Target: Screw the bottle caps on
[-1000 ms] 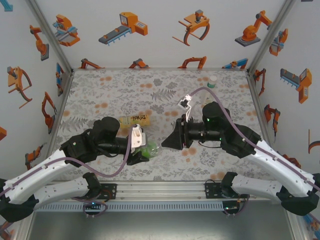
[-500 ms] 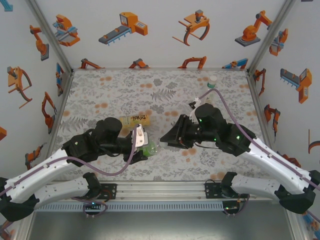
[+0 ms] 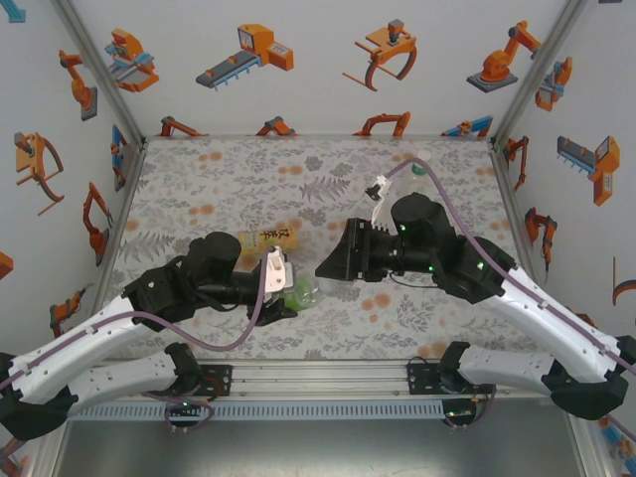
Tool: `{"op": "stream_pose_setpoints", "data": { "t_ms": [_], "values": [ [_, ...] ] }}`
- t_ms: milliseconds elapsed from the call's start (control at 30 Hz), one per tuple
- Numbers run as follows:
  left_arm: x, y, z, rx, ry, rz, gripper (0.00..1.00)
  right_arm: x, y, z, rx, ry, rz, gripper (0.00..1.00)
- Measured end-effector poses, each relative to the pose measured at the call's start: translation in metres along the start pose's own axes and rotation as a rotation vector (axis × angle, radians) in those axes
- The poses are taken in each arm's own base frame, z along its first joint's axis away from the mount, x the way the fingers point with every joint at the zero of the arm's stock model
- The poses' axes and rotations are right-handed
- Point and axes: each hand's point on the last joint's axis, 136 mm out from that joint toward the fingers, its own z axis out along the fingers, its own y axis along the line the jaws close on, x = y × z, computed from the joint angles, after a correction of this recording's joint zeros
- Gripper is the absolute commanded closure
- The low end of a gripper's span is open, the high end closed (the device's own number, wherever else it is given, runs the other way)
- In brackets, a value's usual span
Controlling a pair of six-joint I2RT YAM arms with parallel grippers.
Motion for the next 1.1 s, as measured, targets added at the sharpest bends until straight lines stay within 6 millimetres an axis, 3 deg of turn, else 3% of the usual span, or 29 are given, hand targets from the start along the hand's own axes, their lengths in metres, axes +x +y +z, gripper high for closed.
{"op": "stream_pose_setpoints", "data": {
  "t_ms": [400,533,733,1100],
  "values": [
    [-0.005,-0.013,0.000,0.076,-0.030,0.004,1.00,0.026,0.044,-0.029,-0.274,0.029,-0.844,0.41],
    [-0.008,-0.017,-0.001,0.101,-0.043,0.007,1.00,0.037,0.052,-0.032,-0.358,0.032,-1.049,0.41],
    [-0.011,-0.021,-0.002,0.124,-0.055,0.008,1.00,0.050,0.060,-0.032,-0.469,0.048,-1.204,0.48],
    [-0.012,-0.022,-0.003,0.131,-0.058,0.009,1.00,0.064,0.049,-0.025,-0.505,0.083,-1.235,0.66]
  ]
}}
